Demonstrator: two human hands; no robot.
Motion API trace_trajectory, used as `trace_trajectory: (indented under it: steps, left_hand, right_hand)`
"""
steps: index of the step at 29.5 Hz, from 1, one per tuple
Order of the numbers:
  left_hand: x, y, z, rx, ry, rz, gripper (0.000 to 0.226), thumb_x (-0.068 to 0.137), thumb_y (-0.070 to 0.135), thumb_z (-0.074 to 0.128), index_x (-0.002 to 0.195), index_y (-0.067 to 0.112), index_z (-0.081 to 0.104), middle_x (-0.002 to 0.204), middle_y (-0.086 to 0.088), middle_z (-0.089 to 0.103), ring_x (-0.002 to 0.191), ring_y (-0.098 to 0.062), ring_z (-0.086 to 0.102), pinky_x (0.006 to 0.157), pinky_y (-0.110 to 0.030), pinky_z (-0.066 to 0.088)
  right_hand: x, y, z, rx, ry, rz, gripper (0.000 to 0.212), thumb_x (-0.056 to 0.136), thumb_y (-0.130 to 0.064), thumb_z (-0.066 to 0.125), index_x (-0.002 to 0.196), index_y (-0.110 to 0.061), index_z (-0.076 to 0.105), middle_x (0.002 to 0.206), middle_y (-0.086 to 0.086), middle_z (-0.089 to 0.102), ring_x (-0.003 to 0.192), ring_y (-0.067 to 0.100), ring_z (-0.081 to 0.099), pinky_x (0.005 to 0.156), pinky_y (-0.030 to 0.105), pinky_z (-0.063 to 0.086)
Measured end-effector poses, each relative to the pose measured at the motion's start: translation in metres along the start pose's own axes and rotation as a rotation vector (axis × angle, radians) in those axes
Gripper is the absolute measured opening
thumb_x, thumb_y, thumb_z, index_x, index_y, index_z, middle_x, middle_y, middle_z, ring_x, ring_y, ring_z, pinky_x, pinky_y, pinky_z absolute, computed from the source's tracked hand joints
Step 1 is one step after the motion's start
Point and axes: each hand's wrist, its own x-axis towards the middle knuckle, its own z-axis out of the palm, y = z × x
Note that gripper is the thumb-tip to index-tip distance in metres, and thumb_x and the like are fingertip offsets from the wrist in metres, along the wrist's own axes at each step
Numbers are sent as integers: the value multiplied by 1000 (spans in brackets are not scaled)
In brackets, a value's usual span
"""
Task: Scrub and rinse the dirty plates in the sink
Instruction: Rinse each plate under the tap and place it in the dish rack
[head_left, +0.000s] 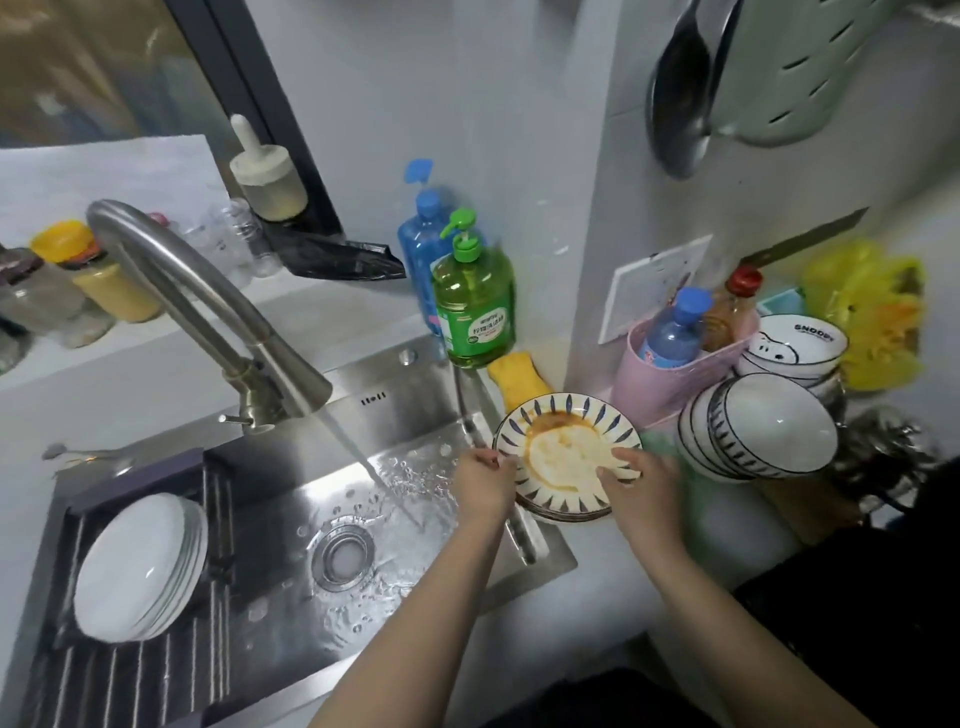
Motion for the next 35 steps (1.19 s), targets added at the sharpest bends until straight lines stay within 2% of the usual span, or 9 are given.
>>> trace_trajectory:
  steps: [5,10,14,17,19,22,28,32,35]
  left_hand:
    - [7,-1,-4,86,8,-17,24,75,22,80,87,9,64,85,-4,65,80,-20,60,65,-26,44]
    - [19,0,-3,-20,-44,-113,24,62,11,87,65,15,63,85,-12,72,85,-28,70,81,-41,57]
    - [22,3,-5,-57,-94,-134,18,67,1,75,61,12,63,76,-14,70,81,-34,70,77,-48,58]
    - [20,9,-6,-86,-91,-118,16,73,-4,68,68,9,61,85,-18,70,77,-34,69,69,-48,60]
    - [16,13,-9,-145,-119,-112,15,80,-7,62,75,5,58,84,-17,66,65,-28,65,55,-38,60]
    - [9,16,-14,-240,-142,-128,18,84,-10,57,75,5,54,81,-16,63,59,-27,61,44,-29,55]
    - [9,15,-56,-425,-133,-174,8,86,-9,58,85,-1,58,83,-16,63,55,-21,61,42,-25,52]
    - [14,6,-95,-499,-100,-164,9,85,-9,58,90,-2,59,79,-15,64,60,-22,61,43,-26,54]
    - [23,-7,-126,-528,-59,-165,9,85,-9,58,91,-2,59,80,-15,64,62,-22,61,44,-26,54]
  right_hand:
    - [10,14,2,24,4,58,43,73,-13,77,114,-10,64,114,14,52,97,33,58,87,43,51]
    - [20,24,11,29,-3,91,37,70,-23,75,105,-13,67,98,10,68,101,30,55,81,36,51]
    - [23,16,13,286,-13,218,14,75,-6,72,88,-7,67,85,9,72,77,26,67,70,37,56]
    - [22,15,10,382,-13,267,8,76,-7,70,75,-4,62,71,10,66,67,22,59,62,29,45]
    - [21,11,9,436,-22,288,19,75,-14,71,84,1,62,77,10,63,74,22,56,67,31,43]
    - [19,-2,8,397,-29,298,39,82,-10,70,119,-2,60,103,10,59,91,25,59,76,30,45]
    - [8,-33,18,346,46,136,34,78,-7,73,106,-21,57,110,7,61,94,23,64,80,39,57]
    - [-11,-60,37,462,-78,140,34,87,-9,65,120,-12,57,107,-2,63,97,16,61,76,28,51]
    - [-24,-74,65,521,-213,149,26,92,-14,59,118,-19,63,104,-5,68,99,19,64,81,40,57]
